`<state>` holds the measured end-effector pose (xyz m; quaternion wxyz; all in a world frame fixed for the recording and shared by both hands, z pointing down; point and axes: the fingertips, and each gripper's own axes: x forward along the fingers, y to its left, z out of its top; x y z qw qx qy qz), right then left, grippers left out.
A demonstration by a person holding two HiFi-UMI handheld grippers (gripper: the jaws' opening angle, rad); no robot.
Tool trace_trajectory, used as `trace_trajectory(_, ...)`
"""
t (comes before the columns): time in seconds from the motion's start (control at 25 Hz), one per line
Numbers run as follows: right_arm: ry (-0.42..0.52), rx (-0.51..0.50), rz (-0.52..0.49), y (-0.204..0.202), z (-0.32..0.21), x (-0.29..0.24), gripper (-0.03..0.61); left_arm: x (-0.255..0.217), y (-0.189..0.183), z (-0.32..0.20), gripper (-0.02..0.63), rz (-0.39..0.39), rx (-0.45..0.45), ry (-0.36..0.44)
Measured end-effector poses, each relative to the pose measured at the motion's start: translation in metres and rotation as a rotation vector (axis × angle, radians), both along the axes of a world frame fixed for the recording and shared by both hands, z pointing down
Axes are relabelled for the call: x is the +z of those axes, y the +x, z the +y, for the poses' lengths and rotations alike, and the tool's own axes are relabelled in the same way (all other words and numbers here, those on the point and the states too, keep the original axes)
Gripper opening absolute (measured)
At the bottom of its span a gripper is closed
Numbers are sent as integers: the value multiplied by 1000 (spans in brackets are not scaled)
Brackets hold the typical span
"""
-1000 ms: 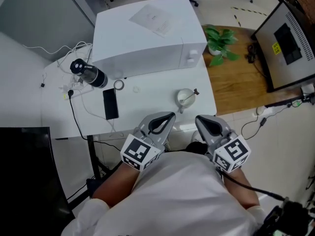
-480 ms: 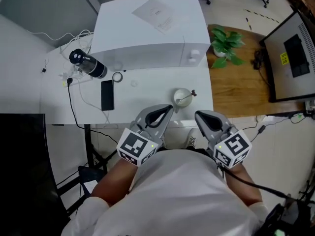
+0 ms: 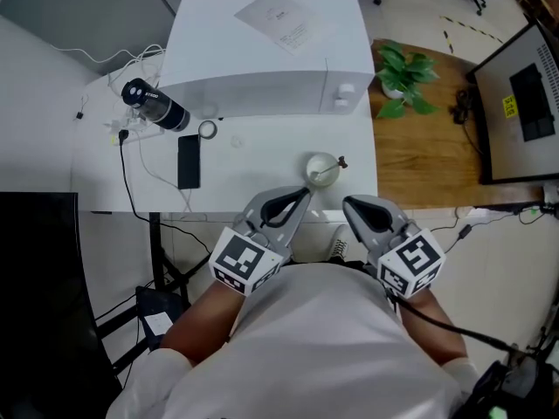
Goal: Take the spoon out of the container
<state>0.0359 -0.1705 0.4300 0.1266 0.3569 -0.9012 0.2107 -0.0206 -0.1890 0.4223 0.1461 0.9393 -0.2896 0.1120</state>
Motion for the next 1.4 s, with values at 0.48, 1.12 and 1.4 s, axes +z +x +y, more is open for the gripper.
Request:
trace_trajectory(0.48,12,16,-1,1,-3,-1,6,1,2,-4,3,-1,13,5)
trace_trajectory(1.12,-66,141,121,36,-72,80,91,32,-6,-17,3,-27,4,-37)
trace_trajectory(1.4,-124,144,120,34,-83,104,101,42,-10,-25,3,-41,-6,-57)
